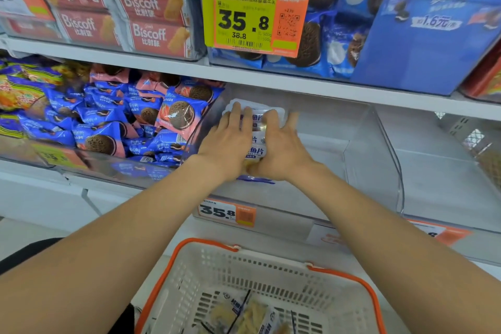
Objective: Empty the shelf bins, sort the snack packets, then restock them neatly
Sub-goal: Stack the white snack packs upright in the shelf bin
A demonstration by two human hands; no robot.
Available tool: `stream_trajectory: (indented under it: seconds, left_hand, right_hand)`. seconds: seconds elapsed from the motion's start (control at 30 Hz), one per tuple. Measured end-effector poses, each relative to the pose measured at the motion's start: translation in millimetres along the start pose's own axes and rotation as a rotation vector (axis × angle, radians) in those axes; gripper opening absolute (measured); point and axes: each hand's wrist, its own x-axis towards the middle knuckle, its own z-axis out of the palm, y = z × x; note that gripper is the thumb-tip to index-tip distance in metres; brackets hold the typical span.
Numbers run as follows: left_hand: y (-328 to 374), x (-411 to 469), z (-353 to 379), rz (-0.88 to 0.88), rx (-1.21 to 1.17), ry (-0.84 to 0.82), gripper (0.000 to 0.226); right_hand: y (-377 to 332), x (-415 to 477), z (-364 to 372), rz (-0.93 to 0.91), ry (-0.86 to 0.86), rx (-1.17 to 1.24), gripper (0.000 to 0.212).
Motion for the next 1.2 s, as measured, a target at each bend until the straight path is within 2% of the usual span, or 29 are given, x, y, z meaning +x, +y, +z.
stream_trajectory:
  seconds: [0.07,0.13,0.23,0.33,0.4,0.47,0.53,0.6,0.67,0.73,0.87,1.0,1.03,1.13,1.2]
  left_hand:
    - [1,3,-2,-0.013,0.015,-0.048,0.13]
    - [2,6,-4,-0.018,0.08,-0.023,0.131]
    - [3,8,-6,-0.009,0.181,0.099,0.116]
    - [4,7,-5,0.014,0.183,0.119,0.11]
    - [3,7,-3,0.014,0.157,0.086,0.118]
    - [1,7,-1,0.013,0.171,0.071,0.123]
    - [1,8,-2,0.006,0.184,0.095,0.114]
    - [5,9,-4,0.004,0.18,0.153,0.097]
    - [8,9,-2,-0.012,0.177,0.194,0.092]
    - [7,9,1,-0.028,0.145,0.149,0.1]
    - [-1,10,-1,0.018,0.086,-0.04,0.123]
    - [-1,8,-8,0.017,0.069,-0.12,0.135]
    - [-1,8,-9,0.014,0.078,-0.126,0.137]
    - [1,9,-9,0.018,0.072,-0.091,0.127]
    - [3,9,-6,0.027,0.091,0.014,0.11]
  right_hand:
    - [5,5,0,-0.056,-0.02,0.075,0.137]
    - [10,9,-7,-0.072,-0.003,0.068,0.146]
    - [8,10,-12,-0.019,-0.016,-0.147,0.13]
    - [12,8,-4,-0.077,-0.016,-0.283,0.122]
    - [19,7,-1,-0.091,-0.063,-0.156,0.122]
    - [23,7,-3,-0.088,-0.101,0.051,0.132]
    - [20,8,-6,-0.07,-0.09,0.161,0.142]
    - [16,10,-7,-0.059,-0.013,0.184,0.144]
    - [13,8,-6,-0.068,0.056,0.182,0.148]
    - [14,7,-3,-0.071,0.009,0.17,0.149]
    - [20,4,-10,0.033,-0.225,0.211,0.135]
    - [22,1,-8,0.18,-0.2,0.329,0.138]
    - [23,0,-2,0.218,-0.226,0.333,0.133]
    - [29,0,8,0.248,-0.195,0.263,0.08]
    - [24,-3,2,0.269,-0.128,0.288,0.069]
